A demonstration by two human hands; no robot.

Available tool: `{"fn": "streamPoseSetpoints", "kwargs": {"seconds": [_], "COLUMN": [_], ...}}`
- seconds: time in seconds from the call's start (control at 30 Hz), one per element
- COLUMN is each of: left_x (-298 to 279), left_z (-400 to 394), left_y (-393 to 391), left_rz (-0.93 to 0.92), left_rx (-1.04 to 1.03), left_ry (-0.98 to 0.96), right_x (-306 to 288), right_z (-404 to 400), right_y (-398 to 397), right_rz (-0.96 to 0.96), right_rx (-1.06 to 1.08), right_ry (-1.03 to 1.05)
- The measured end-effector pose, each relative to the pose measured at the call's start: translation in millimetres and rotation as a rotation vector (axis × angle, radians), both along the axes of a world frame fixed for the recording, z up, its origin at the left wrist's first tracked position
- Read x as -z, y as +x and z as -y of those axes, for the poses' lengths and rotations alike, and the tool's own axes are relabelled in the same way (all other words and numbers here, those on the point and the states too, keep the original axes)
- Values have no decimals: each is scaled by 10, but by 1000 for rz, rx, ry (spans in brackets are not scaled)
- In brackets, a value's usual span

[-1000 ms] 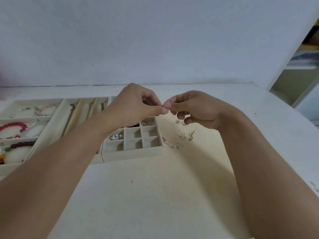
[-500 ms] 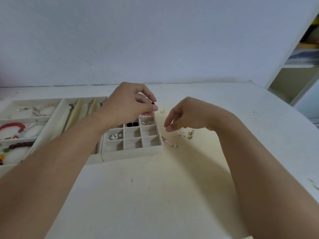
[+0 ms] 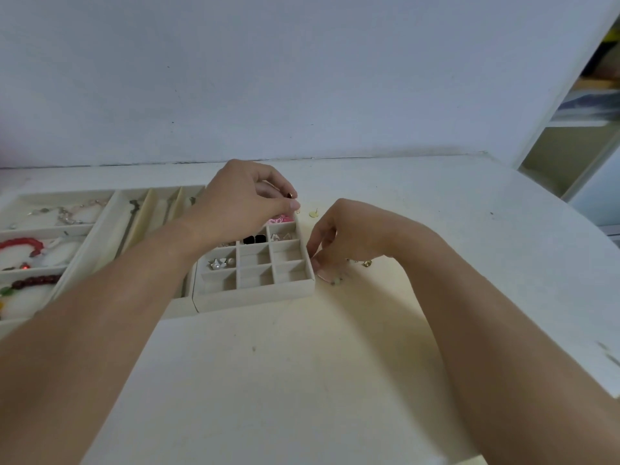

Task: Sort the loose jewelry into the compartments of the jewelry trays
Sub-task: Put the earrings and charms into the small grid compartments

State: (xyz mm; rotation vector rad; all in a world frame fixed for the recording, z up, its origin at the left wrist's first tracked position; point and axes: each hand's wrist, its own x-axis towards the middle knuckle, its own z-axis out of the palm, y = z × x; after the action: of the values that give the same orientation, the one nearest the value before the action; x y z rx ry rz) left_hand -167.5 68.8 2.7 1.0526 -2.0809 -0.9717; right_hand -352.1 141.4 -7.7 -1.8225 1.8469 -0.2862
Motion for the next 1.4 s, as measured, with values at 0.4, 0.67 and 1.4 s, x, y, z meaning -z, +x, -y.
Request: {"fn": "streamPoseSetpoints", "kwargs": {"seconds": [0.4, 0.67, 1.4], "left_x": [26, 33, 57], "left_z": [-5, -16, 30], "left_y": [30, 23, 40], "left_rz": [83, 62, -49], "left_rx": [130, 107, 135], "left_ry": [79, 190, 218], "right_x": [29, -37, -42], "right_z": [52, 31, 42], "right_y": [-75, -137, -116], "right_rz": [-15, 200, 681], "right_rx": [35, 149, 204], "right_ry": [-65, -169, -286]}}
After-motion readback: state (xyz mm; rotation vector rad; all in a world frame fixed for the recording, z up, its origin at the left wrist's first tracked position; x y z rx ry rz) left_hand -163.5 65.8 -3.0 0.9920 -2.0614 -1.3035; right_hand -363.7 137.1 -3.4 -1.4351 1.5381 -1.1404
